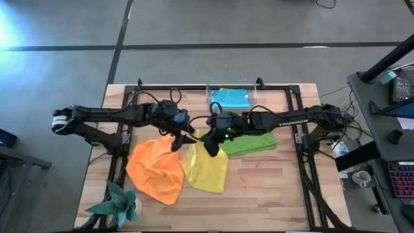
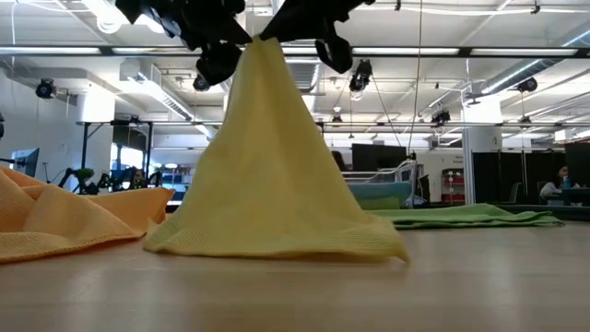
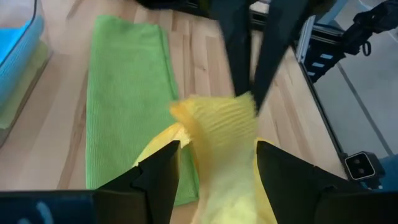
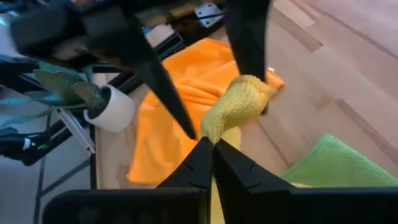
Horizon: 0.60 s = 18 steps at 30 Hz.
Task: Fold microfiber towels
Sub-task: Move the yellow microfiber cloth to the top left of the table
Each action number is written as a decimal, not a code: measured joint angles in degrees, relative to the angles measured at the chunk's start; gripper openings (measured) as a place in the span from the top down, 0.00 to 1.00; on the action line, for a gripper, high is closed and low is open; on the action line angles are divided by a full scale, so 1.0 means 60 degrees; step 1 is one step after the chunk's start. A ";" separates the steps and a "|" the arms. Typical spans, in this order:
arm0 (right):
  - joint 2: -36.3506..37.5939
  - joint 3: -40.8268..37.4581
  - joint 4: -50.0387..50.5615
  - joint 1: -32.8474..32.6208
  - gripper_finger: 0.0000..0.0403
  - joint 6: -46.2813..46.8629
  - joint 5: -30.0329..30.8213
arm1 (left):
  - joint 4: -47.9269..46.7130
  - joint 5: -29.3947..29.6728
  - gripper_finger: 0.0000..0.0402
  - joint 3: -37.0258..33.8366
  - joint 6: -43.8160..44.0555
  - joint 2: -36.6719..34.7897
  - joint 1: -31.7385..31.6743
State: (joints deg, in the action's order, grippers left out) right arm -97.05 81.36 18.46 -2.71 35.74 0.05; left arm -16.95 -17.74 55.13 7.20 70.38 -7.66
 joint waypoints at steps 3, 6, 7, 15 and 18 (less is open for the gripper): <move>-0.0002 0.0129 0.0525 0.0036 0.98 -0.0053 0.0006 | 0.0005 -0.0003 0.51 -0.0013 -0.0002 0.0018 0.0000; -0.0013 0.0132 0.0702 0.0064 0.98 -0.0049 0.0011 | -0.0068 -0.0003 0.55 -0.0047 -0.0008 0.0016 0.0004; -0.0011 0.0132 0.0685 0.0067 0.98 -0.0045 0.0011 | -0.0050 -0.0003 0.58 -0.0047 -0.0011 0.0016 0.0004; -0.0027 0.0128 0.0643 0.0067 0.98 -0.0214 0.0099 | 0.0000 -0.0003 0.95 -0.0047 -0.0316 0.0016 0.0004; -0.0027 0.0128 0.0645 0.0067 0.98 -0.0231 0.0102 | 0.0004 -0.0003 0.98 -0.0047 -0.0315 0.0016 0.0004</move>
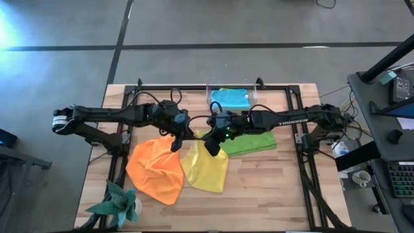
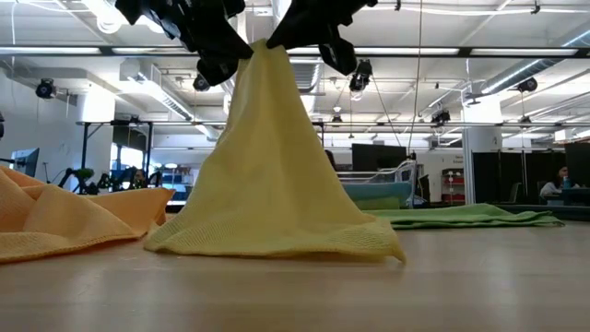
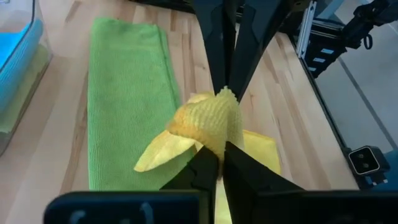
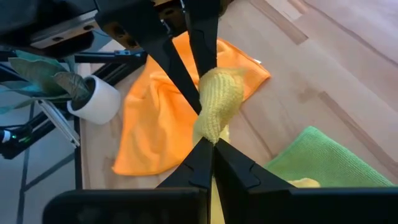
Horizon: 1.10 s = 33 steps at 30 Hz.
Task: Fold microfiber towels
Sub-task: Move the yellow microfiber cloth to the top left of the table
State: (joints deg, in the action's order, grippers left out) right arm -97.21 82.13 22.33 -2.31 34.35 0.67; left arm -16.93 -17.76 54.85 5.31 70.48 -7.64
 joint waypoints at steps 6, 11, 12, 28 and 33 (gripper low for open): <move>0.0000 -0.0004 -0.0002 0.0000 0.97 -0.0190 -0.0004 | -0.0013 0.0146 1.00 0.0001 0.0026 -0.0076 0.0000; 0.0000 -0.0007 0.0061 0.0028 0.87 -0.0215 -0.0004 | -0.0371 0.0371 1.00 0.0163 -0.0035 -0.0320 -0.0119; 0.0000 -0.0007 0.0079 0.0046 0.84 -0.0215 -0.0004 | -0.0498 0.0393 1.00 0.0173 -0.0037 -0.0369 -0.0168; 0.0393 0.0182 0.1976 0.0200 0.60 -0.0343 0.0151 | -0.3465 0.4353 1.00 0.1909 -0.1512 -0.0985 -0.1688; 0.0397 0.0175 0.2040 0.0200 0.62 -0.0343 0.0149 | -0.4060 0.5009 1.00 0.2221 -0.2042 -0.1103 -0.2644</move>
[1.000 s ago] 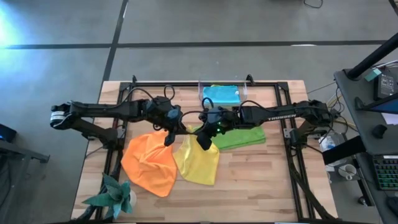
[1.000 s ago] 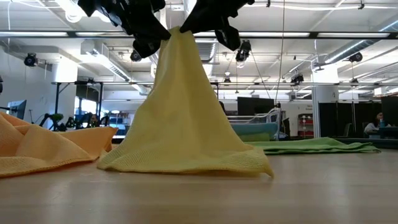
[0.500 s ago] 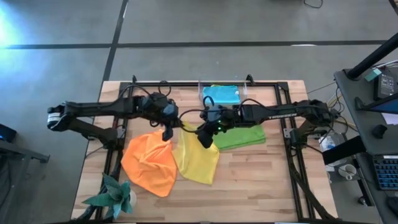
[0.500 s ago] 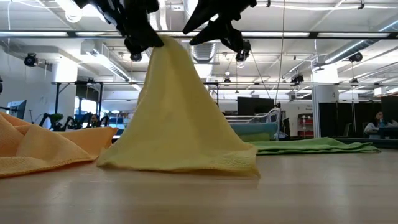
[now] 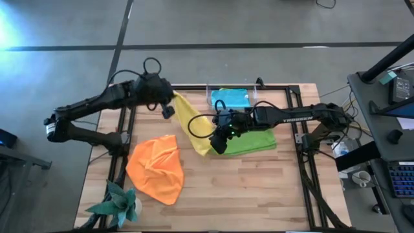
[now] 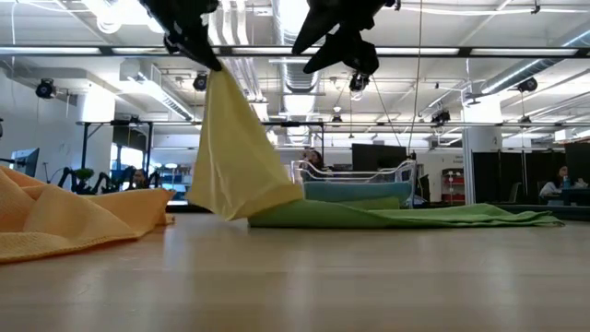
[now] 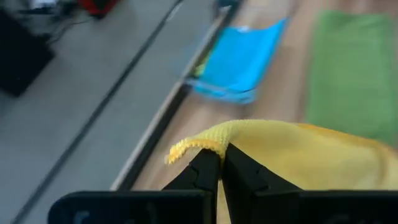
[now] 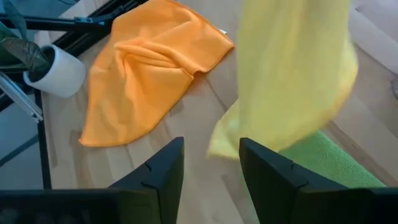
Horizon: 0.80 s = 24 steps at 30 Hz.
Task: Fold microfiber towels
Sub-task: Move the yellow microfiber cloth to the top left of the table
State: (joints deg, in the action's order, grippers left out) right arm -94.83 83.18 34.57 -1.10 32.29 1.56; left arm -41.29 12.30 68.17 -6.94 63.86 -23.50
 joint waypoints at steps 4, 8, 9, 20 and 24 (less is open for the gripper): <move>0.0000 0.0000 0.0002 0.0000 0.64 0.0002 0.0000 | -0.0124 0.0320 1.00 -0.0226 -0.0164 0.0014 -0.0559; 0.0000 0.0000 0.0016 0.0000 0.66 0.0003 0.0000 | -0.0248 0.0426 1.00 -0.0094 -0.0088 -0.0030 -0.0771; 0.0000 0.0000 0.0058 0.0000 0.66 0.0000 0.0000 | -0.0383 0.0471 1.00 0.0030 0.0054 -0.0060 -0.0773; 0.0000 -0.0004 0.0277 0.0021 0.67 0.0003 0.0361 | -0.1060 0.1863 1.00 0.0470 0.0352 -0.0358 -0.1063; 0.0000 -0.0004 0.0277 0.0022 0.67 0.0004 0.0506 | -0.1065 0.1869 1.00 -0.0076 0.0357 -0.0085 -0.1235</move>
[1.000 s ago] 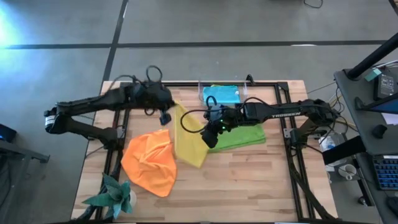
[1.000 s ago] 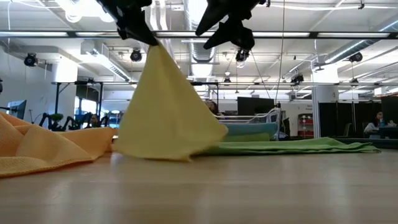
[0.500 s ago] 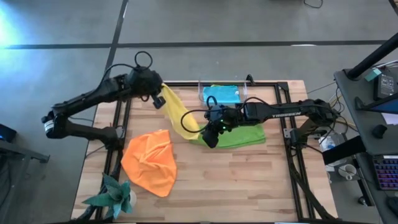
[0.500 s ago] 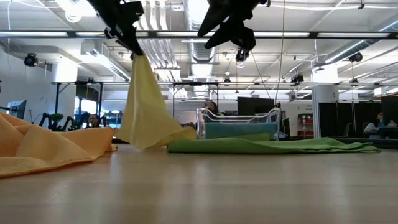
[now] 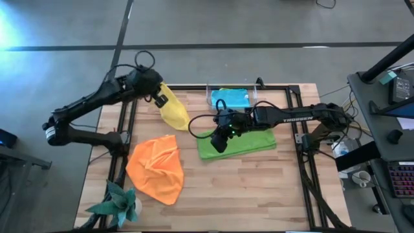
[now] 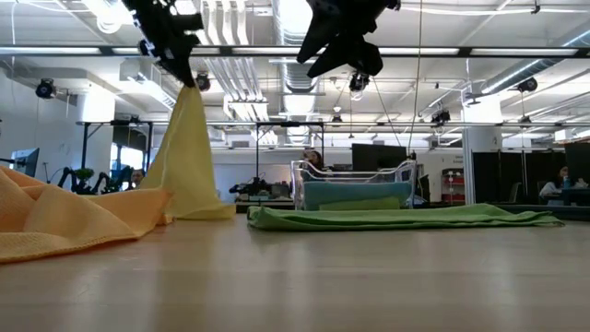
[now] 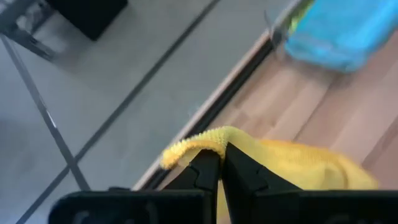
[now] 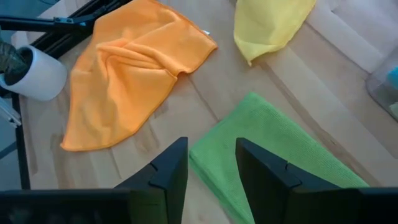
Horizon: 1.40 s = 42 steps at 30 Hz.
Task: Fold microfiber towels
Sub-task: Move the yellow microfiber cloth to the top left of the table, then fold the green microfiber cloth
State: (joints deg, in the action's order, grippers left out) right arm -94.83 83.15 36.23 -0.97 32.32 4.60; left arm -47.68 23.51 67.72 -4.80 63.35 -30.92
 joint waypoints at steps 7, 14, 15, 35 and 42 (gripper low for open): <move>0.0000 0.0000 -0.0004 0.0000 0.67 0.0004 0.0002 | -0.0044 -0.0004 1.00 -0.0485 -0.0004 0.0568 -0.0025; 0.0000 0.0000 0.0008 -0.0023 0.67 0.0169 -0.0003 | -0.0066 -0.0004 0.94 -0.0575 -0.0087 0.0929 -0.0036; 0.0000 0.0000 0.0028 -0.0030 0.67 0.0181 -0.0004 | -0.0067 -0.0004 0.92 -0.0580 -0.0091 0.0950 -0.0036; 0.0000 -0.0121 0.1935 -0.1031 0.70 0.1086 0.0369 | -0.0380 -0.1627 0.55 -0.0334 0.0938 0.0718 0.0040; 0.0000 -0.1261 0.2154 -0.1041 0.69 0.2552 0.0833 | 0.0751 -0.3430 0.55 -0.0902 0.1194 0.0726 0.0700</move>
State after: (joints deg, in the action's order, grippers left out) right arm -94.83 75.59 49.15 -7.22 47.63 9.60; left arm -43.17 2.93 62.31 2.36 67.70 -26.71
